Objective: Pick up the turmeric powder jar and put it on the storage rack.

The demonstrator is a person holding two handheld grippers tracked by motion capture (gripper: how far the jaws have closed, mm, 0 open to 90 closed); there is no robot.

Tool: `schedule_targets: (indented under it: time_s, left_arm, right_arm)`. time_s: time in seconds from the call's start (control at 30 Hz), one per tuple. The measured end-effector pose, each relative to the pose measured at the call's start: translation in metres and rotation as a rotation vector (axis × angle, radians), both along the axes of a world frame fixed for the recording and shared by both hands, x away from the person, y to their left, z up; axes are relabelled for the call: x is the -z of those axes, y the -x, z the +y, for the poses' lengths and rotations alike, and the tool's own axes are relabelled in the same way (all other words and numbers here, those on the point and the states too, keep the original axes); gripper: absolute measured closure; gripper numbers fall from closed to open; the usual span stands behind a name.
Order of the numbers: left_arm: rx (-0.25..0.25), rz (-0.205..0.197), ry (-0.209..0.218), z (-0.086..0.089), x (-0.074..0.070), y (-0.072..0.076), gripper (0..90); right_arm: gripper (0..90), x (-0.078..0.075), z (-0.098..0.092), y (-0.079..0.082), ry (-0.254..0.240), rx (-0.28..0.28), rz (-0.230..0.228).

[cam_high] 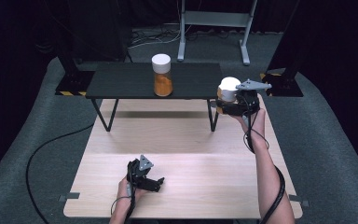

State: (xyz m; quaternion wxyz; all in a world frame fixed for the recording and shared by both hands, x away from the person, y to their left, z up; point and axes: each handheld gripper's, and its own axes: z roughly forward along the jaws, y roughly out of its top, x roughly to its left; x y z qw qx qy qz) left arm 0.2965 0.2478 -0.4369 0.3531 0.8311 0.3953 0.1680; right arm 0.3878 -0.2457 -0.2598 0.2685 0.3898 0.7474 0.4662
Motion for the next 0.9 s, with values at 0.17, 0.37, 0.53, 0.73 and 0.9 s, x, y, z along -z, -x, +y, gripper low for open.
schedule_targets:
  time_s: [0.17,0.37,0.53,0.73,0.9]
  left_arm:
    - [0.000,0.000,0.000,0.000,0.000,0.000,0.0]
    - [0.000,0.000,0.000,0.000,0.000,0.000,0.0]
    - [0.000,0.000,0.000,0.000,0.000,0.000,0.0]
    - [0.000,0.000,0.000,0.000,0.000,0.000,0.0]
    - [0.000,0.000,0.000,0.000,0.000,0.000,0.0]
  right_arm:
    - [29.6,-0.005,0.000,-0.001,-0.001,-0.004,-0.004]
    - [29.6,-0.012,0.002,-0.002,0.004,-0.007,-0.006]
    - [29.6,-0.017,0.001,-0.004,0.000,-0.005,-0.006]
    - [29.6,-0.024,0.002,-0.007,0.001,-0.005,-0.006]
    - [29.6,-0.030,0.003,-0.010,0.006,-0.004,-0.003]
